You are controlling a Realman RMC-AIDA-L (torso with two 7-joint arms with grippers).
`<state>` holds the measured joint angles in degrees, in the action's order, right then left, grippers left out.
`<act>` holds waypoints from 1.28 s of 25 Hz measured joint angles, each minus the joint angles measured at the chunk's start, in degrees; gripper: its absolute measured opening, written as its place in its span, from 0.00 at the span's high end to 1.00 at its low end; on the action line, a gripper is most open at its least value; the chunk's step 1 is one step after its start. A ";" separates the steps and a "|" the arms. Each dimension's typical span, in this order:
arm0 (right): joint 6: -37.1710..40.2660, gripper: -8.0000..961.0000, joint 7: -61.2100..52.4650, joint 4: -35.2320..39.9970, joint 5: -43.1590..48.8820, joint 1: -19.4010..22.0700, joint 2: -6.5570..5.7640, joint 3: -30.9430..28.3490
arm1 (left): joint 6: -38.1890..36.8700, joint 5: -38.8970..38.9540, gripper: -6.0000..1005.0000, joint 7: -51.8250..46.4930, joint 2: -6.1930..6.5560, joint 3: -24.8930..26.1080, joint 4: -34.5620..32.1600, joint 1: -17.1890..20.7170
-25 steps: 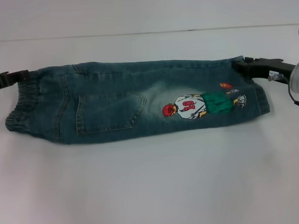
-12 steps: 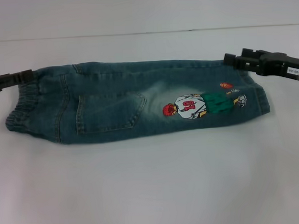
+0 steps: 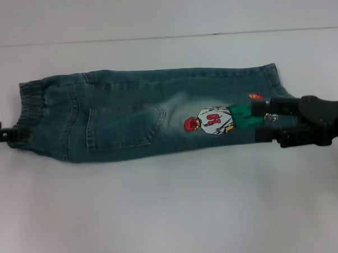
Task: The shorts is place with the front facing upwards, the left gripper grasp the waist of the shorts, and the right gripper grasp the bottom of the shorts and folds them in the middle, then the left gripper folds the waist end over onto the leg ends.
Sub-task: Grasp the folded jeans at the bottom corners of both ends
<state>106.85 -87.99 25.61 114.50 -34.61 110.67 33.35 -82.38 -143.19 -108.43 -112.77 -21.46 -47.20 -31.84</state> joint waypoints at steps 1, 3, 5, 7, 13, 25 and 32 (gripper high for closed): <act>0.14 0.01 -0.08 0.01 0.01 0.00 0.00 0.47 | 0.66 -0.84 0.05 -0.13 0.02 -0.05 0.01 -0.08; 0.29 0.01 -0.14 0.02 0.02 0.00 0.11 1.33 | 2.59 -3.03 0.05 -0.57 0.05 -0.45 0.22 -0.45; 0.10 0.02 -0.16 0.03 0.03 -0.07 0.32 2.18 | 4.12 -4.90 0.06 -0.94 0.06 -1.11 0.80 -1.04; -0.58 0.02 -0.20 0.03 0.03 -0.31 0.49 3.18 | 5.26 -5.94 0.06 -1.06 0.07 -1.78 1.76 -1.58; -1.86 0.02 -0.18 -0.35 0.03 -0.55 0.67 3.65 | 9.52 -6.76 0.13 -2.05 -0.75 -8.66 3.62 -2.24; -2.39 0.04 0.21 -0.47 0.02 -0.04 0.92 3.67 | 12.14 -6.42 0.55 -1.15 -2.11 -12.49 2.92 -2.21; -3.64 0.04 0.26 -0.48 0.02 -0.02 1.23 3.92 | 7.88 -5.65 0.77 -0.31 -2.12 -12.18 -0.59 -1.93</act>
<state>103.21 -87.74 25.13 114.52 -34.62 111.90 37.27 -74.50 -148.84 -108.73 -114.89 -33.64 -47.79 -33.78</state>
